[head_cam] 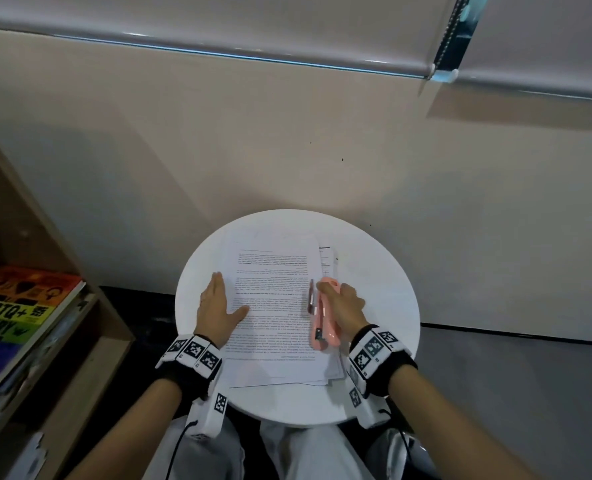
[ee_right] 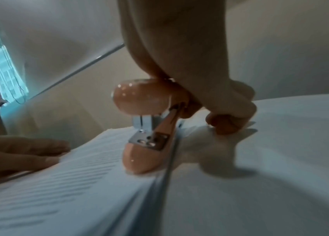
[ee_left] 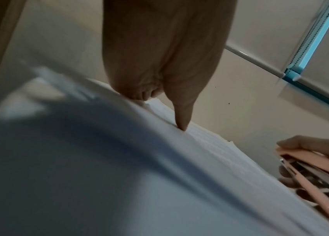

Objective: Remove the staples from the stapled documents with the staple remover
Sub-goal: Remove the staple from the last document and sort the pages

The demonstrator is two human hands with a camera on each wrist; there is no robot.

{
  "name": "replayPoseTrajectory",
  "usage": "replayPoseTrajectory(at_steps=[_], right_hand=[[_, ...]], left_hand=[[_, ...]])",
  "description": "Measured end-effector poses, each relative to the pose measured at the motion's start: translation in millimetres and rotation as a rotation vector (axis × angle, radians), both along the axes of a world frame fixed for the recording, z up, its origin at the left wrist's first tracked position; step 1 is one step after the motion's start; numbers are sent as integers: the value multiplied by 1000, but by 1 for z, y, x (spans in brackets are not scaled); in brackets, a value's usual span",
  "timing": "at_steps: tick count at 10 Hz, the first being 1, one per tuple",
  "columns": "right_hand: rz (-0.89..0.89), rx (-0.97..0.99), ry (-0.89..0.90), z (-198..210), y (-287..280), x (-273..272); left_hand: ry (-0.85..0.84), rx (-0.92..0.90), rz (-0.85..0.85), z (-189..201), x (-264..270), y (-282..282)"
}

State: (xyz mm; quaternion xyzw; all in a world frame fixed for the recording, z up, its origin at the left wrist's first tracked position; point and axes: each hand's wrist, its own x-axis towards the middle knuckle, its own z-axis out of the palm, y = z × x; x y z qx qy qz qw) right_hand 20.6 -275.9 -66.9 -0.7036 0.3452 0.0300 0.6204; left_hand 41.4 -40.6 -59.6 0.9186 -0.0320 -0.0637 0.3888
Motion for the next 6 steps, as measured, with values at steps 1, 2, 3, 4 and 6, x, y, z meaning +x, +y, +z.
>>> replayPoseTrajectory(at_steps=[1,2,3,4,6], right_hand=[[-106,-167,58,4,-19,2],[-35,-306,121,14,-34,6],[93,-487,183,21,-40,9],[136,-561,181,24,-42,7],[117,-453,68,37,-48,-36]], left_hand=[[-14,29,-21,-5,0,3],[-31,74,-44,-8,-2,5],[-39,104,-74,-10,-4,9],[-23,120,-115,-10,-14,15],[76,174,-205,-4,-36,40]])
